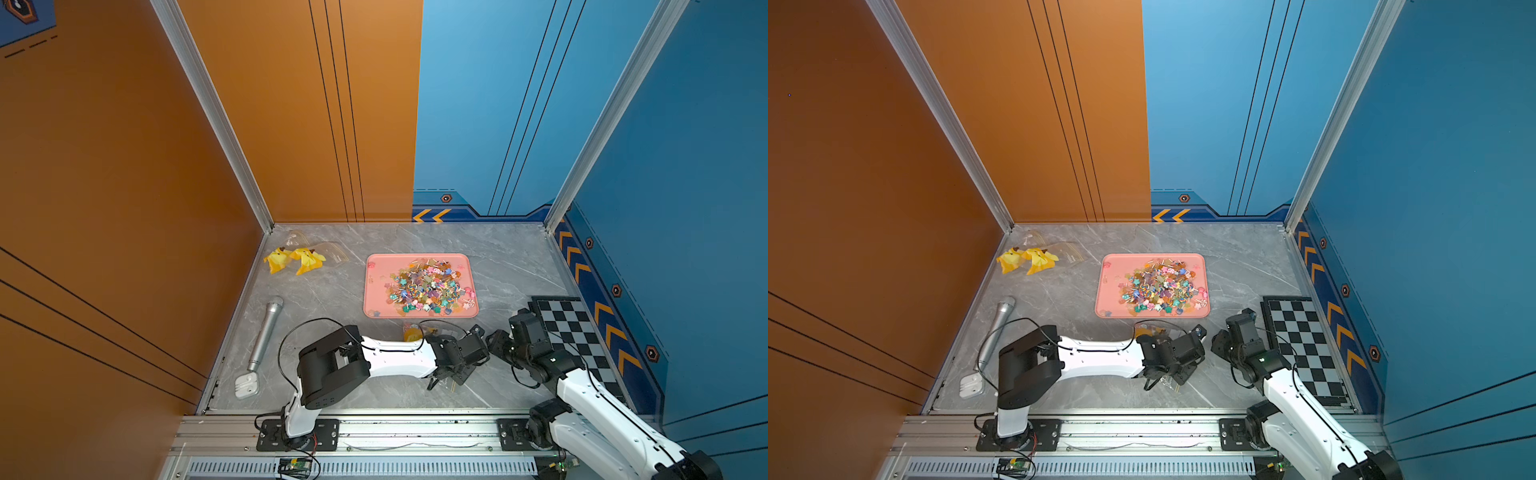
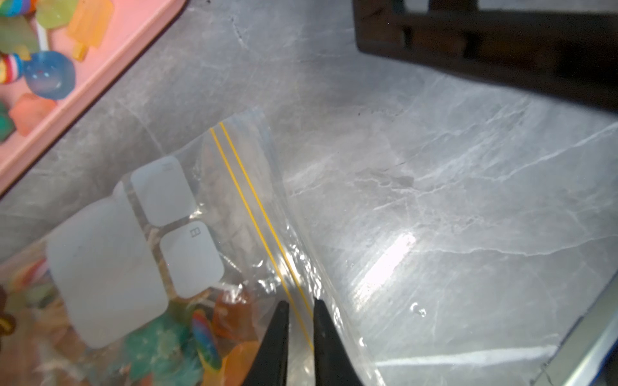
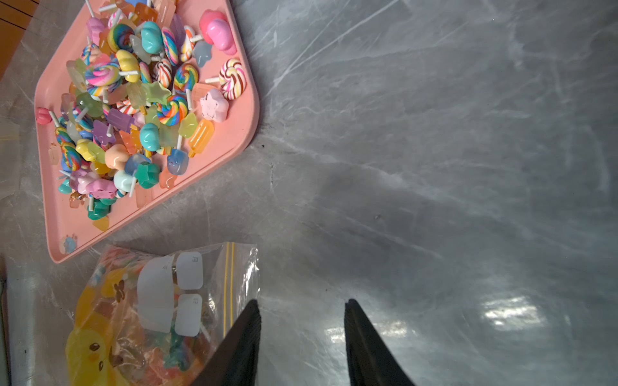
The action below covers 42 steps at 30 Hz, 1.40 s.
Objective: Pour candies out of the ziploc bag
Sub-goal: Open the ziploc bag at the center of the board.
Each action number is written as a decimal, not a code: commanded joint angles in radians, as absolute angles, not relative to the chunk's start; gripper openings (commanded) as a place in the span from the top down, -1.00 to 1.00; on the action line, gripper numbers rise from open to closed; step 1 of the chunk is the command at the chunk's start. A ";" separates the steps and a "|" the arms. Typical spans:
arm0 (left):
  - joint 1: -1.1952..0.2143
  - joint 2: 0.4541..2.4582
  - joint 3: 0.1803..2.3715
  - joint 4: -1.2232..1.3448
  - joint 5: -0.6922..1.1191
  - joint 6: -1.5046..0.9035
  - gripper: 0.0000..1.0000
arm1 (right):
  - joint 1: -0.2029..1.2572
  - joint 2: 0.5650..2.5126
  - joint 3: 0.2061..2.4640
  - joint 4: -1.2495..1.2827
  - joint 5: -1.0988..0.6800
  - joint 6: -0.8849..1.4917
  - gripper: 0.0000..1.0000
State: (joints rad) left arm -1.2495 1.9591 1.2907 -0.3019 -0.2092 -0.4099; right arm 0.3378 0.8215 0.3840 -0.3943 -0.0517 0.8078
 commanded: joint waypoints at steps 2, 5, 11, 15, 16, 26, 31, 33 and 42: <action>-1.249 1.976 1.314 -0.348 -0.245 -0.404 0.72 | 0.333 0.808 0.371 -0.427 -0.068 0.803 0.17; -1.232 1.960 1.295 -0.349 -0.238 -0.415 0.67 | 0.335 0.815 0.362 -0.397 -0.106 0.800 0.21; -1.194 1.917 1.253 -0.347 -0.225 -0.417 0.61 | 0.400 0.880 0.356 -0.327 -0.142 0.810 0.22; -1.187 1.876 1.220 -0.330 -0.224 -0.407 0.61 | 0.460 0.919 0.360 -0.294 -0.120 0.820 0.19; -1.184 1.864 1.209 -0.319 -0.218 -0.405 0.61 | 0.469 0.932 0.362 -0.288 -0.117 0.819 0.15; -1.141 1.764 1.116 -0.205 -0.133 -0.416 0.37 | 0.483 1.062 0.419 -0.269 -0.091 0.798 -0.13; -1.120 1.749 1.131 -0.216 -0.107 -0.413 0.30 | 0.476 1.112 0.419 -0.230 -0.085 0.793 -0.22; -1.116 1.736 1.123 -0.205 -0.106 -0.428 0.27 | 0.474 1.134 0.422 -0.218 -0.097 0.786 -0.24; -1.116 1.682 1.095 -0.200 -0.125 -0.459 0.06 | 0.460 1.113 0.404 -0.191 -0.150 0.765 -0.25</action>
State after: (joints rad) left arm -1.1191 1.7176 1.1210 -0.2020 -0.1257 -0.4423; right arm 0.4740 1.1347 0.4175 -0.1928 -0.1356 0.7898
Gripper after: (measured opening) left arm 0.463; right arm 0.624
